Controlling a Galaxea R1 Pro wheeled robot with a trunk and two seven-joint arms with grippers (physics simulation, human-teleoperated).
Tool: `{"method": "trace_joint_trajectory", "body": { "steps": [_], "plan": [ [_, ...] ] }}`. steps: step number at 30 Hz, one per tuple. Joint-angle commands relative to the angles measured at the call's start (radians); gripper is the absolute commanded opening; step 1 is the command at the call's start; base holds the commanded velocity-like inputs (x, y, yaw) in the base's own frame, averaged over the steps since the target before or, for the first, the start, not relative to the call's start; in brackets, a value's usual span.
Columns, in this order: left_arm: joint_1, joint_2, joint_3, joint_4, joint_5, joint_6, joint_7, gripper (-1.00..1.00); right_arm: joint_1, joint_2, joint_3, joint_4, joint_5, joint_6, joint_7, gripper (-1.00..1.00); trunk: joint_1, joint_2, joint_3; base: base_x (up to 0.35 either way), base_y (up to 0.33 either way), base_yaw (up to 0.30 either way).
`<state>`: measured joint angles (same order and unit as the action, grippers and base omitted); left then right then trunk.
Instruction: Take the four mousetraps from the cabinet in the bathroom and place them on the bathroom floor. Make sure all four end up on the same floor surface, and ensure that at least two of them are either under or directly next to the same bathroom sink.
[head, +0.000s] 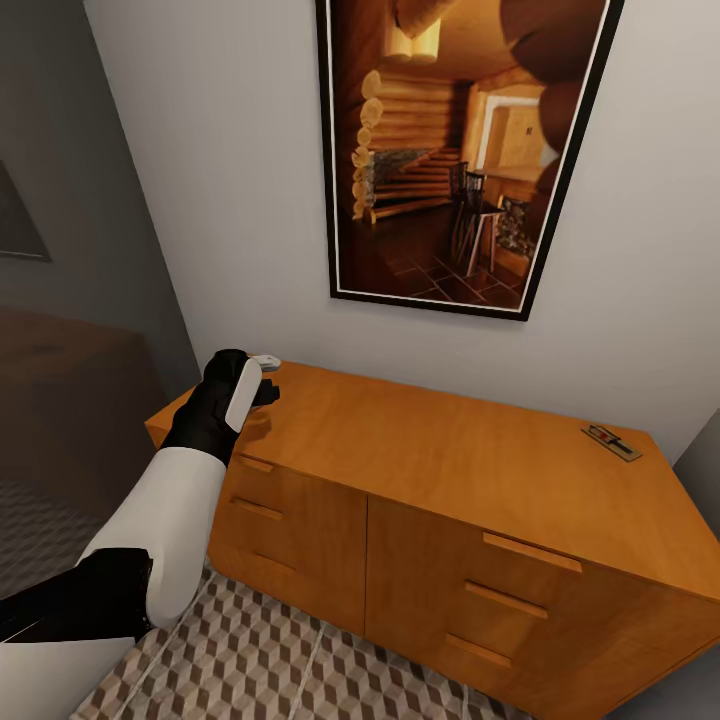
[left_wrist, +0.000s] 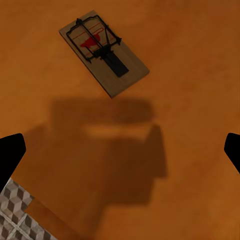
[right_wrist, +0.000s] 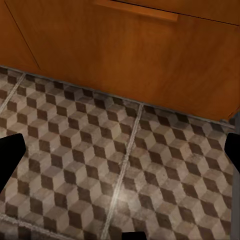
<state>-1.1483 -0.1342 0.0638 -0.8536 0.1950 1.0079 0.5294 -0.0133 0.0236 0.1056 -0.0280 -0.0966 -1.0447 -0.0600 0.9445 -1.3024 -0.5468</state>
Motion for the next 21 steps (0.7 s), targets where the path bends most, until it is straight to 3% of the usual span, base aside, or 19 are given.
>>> {"method": "trace_joint_trajectory", "body": {
  "steps": [1, 11, 21],
  "plan": [
    [-0.001, -0.001, 0.002, -0.001, 0.011, 0.001, 0.009, 1.0, -0.001, 0.0, 0.009, 0.0, -0.009, -0.002, -0.003, 1.0, 0.0, -0.001, -0.001, 0.017, 0.0, 0.0],
    [-0.001, -0.001, 0.002, 0.002, 0.011, 0.001, 0.008, 1.0, -0.001, 0.0, 0.009, 0.0, -0.009, -0.002, -0.003, 1.0, 0.0, -0.001, -0.001, 0.122, 0.07, 0.0],
    [-0.001, -0.001, 0.002, 0.003, 0.011, 0.001, 0.008, 1.0, -0.001, 0.001, 0.009, 0.0, -0.009, -0.002, -0.002, 1.0, 0.0, -0.001, -0.001, 0.022, 0.012, 0.0]
  ]
}}
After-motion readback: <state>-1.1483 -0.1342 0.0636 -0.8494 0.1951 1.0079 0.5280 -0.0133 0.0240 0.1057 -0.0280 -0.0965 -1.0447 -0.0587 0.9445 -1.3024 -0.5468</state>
